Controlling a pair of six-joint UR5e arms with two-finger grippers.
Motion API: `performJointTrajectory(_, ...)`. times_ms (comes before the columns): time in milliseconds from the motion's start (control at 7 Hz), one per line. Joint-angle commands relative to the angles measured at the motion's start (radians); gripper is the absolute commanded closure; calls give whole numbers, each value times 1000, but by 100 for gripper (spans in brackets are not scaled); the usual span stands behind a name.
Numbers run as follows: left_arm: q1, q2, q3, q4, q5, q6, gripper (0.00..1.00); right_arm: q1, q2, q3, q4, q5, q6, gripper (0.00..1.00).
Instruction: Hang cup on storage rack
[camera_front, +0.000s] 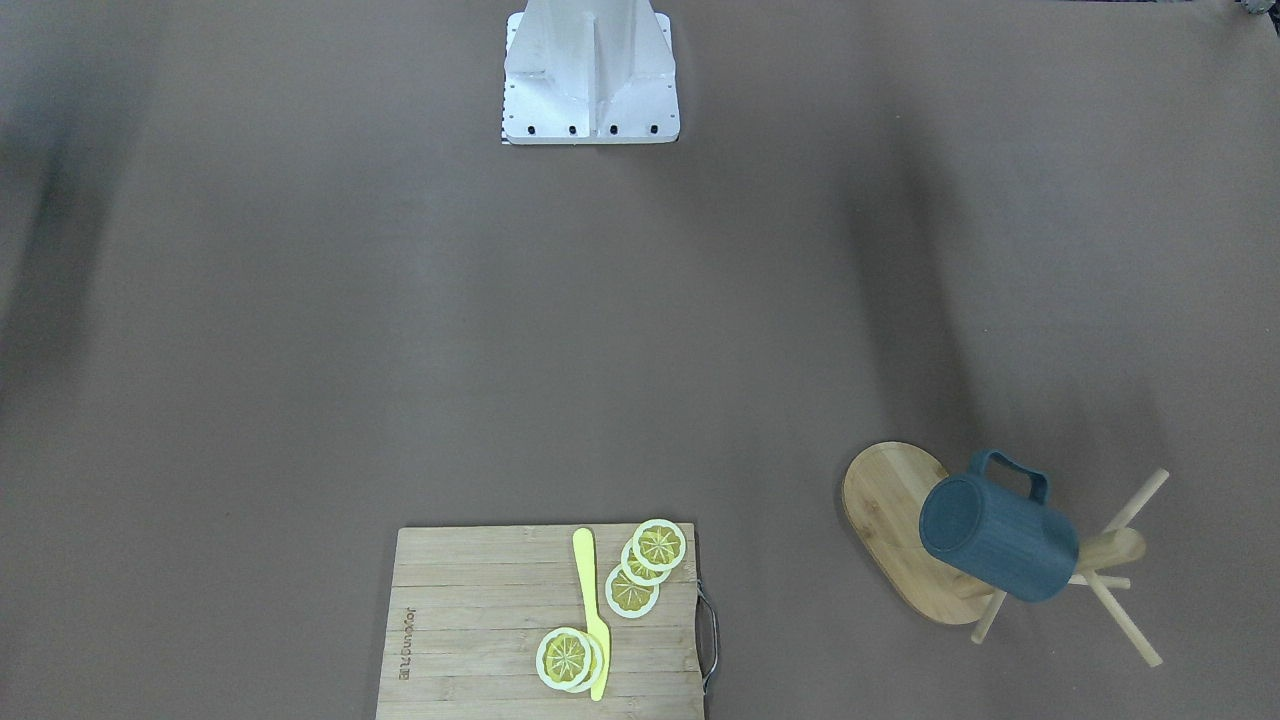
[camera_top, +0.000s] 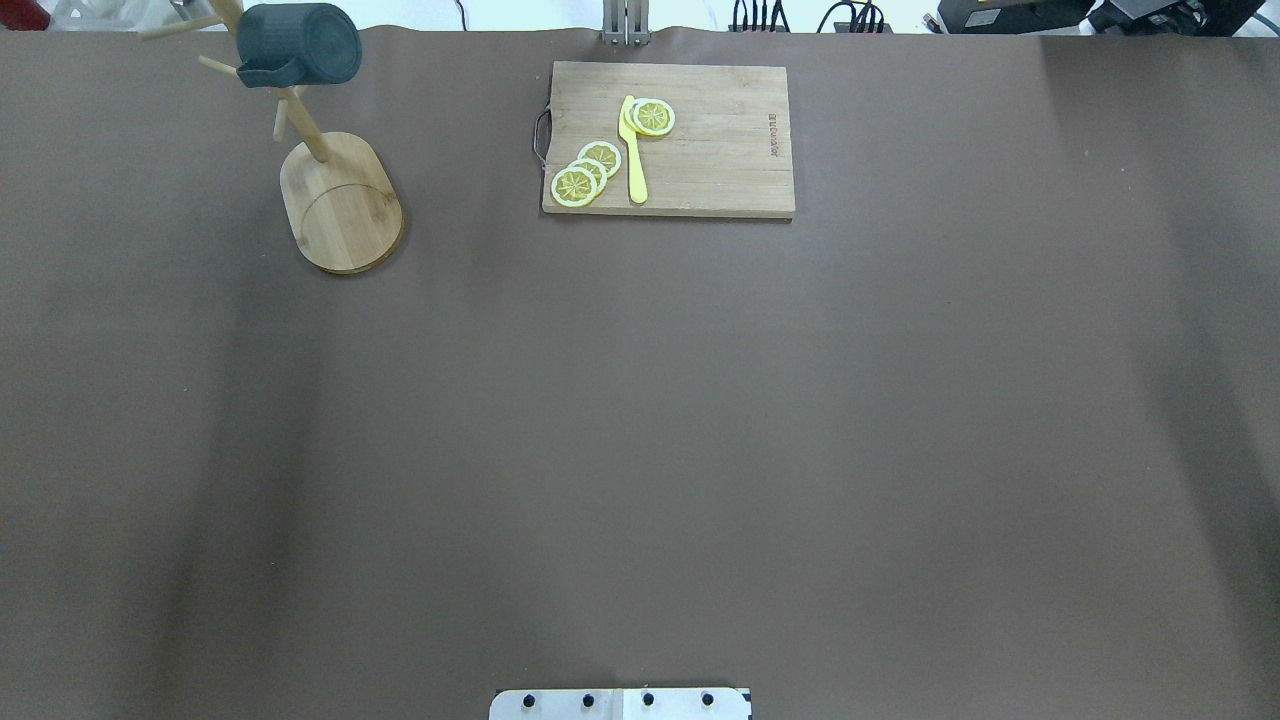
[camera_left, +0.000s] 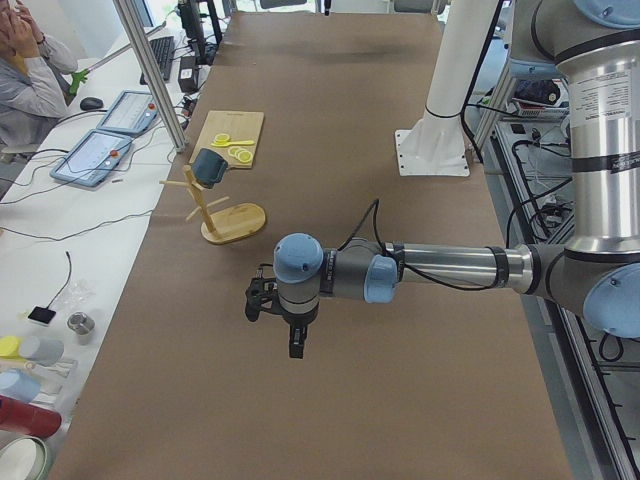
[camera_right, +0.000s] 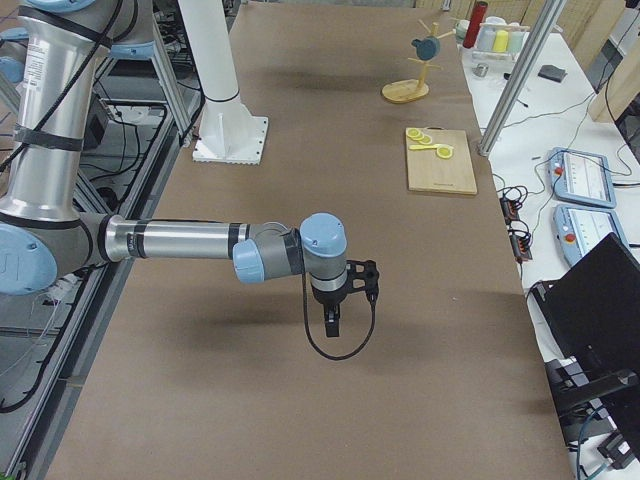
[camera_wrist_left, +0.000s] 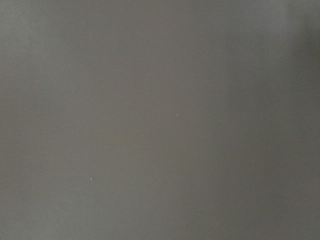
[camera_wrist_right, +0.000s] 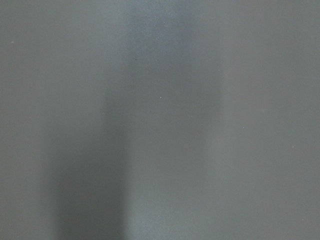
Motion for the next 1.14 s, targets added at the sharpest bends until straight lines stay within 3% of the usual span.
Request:
performJointTrajectory(0, 3, 7, -2, 25, 2, -1, 2, 1, 78, 0, -169, 6, 0, 0)
performJointTrajectory(1000, 5, -23, -7, 30, -58, -3, 2, -1, 115, -55, -182, 37, 1, 0)
